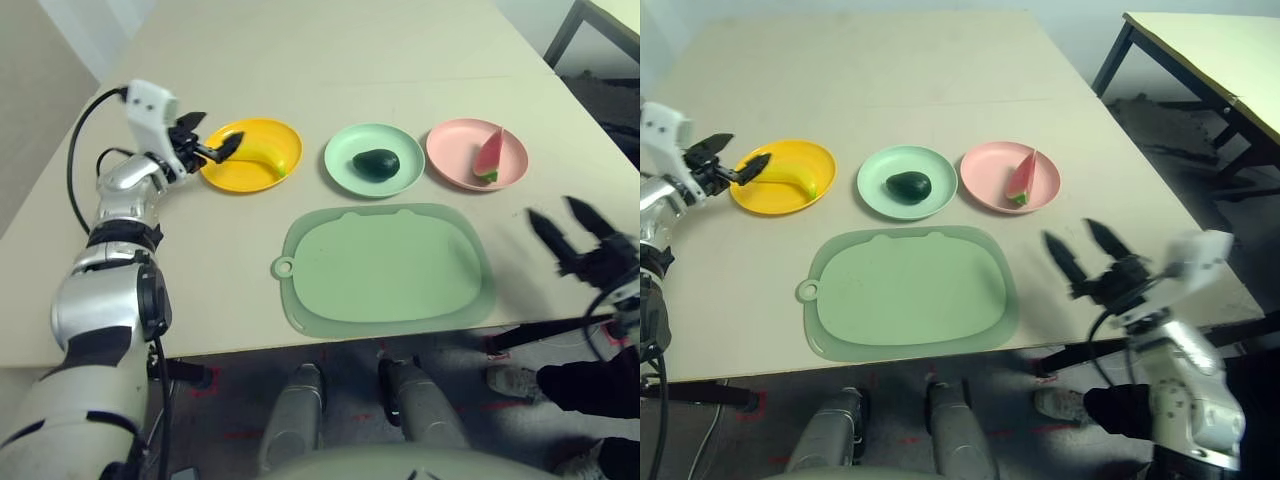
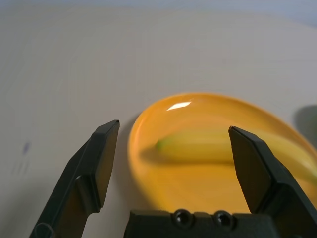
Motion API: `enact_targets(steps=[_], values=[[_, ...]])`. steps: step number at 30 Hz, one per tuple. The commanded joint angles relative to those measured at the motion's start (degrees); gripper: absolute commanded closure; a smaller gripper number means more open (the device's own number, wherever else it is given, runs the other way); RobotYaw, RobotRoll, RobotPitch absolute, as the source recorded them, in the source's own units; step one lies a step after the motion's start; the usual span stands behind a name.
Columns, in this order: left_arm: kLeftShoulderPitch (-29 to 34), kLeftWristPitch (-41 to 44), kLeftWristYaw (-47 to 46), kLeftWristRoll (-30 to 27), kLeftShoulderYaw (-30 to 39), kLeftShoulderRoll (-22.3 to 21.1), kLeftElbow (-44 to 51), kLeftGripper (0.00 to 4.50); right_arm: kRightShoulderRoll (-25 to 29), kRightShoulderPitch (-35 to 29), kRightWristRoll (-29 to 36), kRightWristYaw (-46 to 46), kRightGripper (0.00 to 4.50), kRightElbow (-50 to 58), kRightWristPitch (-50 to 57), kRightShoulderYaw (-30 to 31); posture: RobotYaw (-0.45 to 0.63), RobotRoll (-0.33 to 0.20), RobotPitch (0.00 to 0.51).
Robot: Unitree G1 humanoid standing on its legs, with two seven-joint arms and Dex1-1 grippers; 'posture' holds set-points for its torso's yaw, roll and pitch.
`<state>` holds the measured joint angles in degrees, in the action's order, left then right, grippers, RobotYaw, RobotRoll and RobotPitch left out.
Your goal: Place the fruits into color-matched plates.
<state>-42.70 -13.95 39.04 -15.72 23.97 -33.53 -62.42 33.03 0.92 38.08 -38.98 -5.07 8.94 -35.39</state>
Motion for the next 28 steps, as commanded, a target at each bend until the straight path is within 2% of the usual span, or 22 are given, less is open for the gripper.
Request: enact_targets(steps=[1,6,9,13,20,28], values=[[8.4,2.0,-3.7,-3.7,2.1,3.6,11.6,0.01,3.8,5.8,-4.5,-3.5,0.0,-13.6,-5.8,1.1,-0.02,0.0,0.193],[19.3,7.6,-8.9,-7.0,2.8,7.1,29.1,0.01,8.1,17.4,-10.4,-8.8,0.0,-35.1,-14.3,4.6,0.05,0.0,0.198],[23.5,10.9,-10.3,-7.6,2.5,6.9,35.6,0.01,9.0,23.8,-12.7,-10.0,0.0,-44.2,-18.1,6.1,0.08,0.0,0.211],[26.8,14.0,-11.7,-8.1,2.6,6.6,41.2,0.01,9.5,28.7,-14.6,-9.9,0.0,-52.7,-22.3,6.5,0.12,0.0,0.214],[27.6,15.7,-12.8,-7.0,1.3,6.6,44.3,0.01,9.1,32.0,-15.9,-7.7,0.0,-59.4,-26.2,6.7,0.16,0.0,0.212],[26.3,14.8,-11.9,-6.3,0.0,6.6,42.0,0.01,8.4,30.7,-15.7,-8.2,0.0,-58.9,-26.7,6.7,0.14,0.0,0.219]])
